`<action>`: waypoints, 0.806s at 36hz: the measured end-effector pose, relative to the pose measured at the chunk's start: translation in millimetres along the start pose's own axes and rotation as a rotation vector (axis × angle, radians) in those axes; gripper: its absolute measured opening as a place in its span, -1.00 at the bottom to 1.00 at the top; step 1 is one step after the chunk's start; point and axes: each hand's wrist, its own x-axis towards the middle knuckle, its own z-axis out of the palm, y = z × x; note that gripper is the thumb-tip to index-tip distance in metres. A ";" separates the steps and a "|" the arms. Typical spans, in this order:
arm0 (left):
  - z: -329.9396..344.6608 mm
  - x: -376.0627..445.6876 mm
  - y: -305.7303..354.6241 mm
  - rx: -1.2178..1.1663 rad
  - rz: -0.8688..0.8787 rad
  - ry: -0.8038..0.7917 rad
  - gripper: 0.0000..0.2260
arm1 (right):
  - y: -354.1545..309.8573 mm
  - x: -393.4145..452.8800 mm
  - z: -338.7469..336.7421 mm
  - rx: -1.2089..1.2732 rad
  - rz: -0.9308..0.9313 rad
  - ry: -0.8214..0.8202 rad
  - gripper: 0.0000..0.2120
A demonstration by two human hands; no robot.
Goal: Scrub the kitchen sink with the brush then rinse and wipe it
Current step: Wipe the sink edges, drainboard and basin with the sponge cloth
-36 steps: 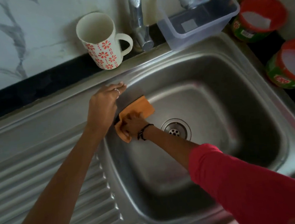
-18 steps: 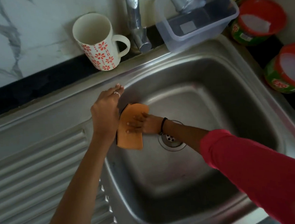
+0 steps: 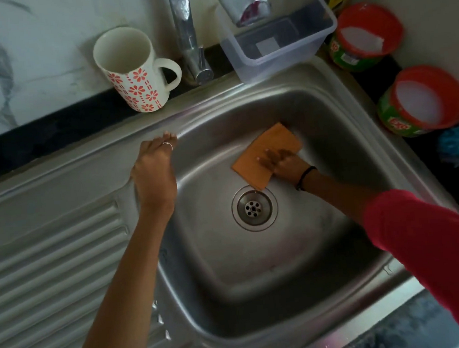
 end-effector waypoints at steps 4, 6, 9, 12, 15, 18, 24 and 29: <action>2.7 -3.5 -6.5 0.017 0.017 0.009 -0.54 | 0.3 -24.8 7.3 0.372 0.247 -0.083 0.18; 5.3 -5.5 -12.9 -0.007 0.025 0.003 -0.56 | -11.2 -35.6 -20.4 0.669 0.497 -0.098 0.09; 6.3 -12.1 -15.1 0.007 0.058 -0.090 -0.55 | -41.2 -52.3 -46.0 0.682 0.984 0.035 -0.51; 0.1 -27.8 -8.6 0.051 0.086 -0.246 -0.46 | -58.4 -51.9 -56.4 0.728 1.197 -0.088 -0.65; -13.2 -49.2 -3.7 0.086 0.129 -0.382 -0.42 | -68.8 -37.5 -55.5 1.048 1.425 0.213 -0.62; -29.0 -67.7 -4.0 0.140 0.103 -0.614 -0.38 | -76.5 -23.9 -69.0 1.229 1.478 0.237 -0.70; -48.4 -91.5 -10.7 0.377 0.060 -0.982 -0.34 | -117.0 3.2 -69.4 1.199 1.242 0.215 -0.75; -51.6 -97.4 -8.3 0.446 0.023 -1.028 -0.37 | -161.3 18.9 -59.7 1.055 1.076 0.132 -0.65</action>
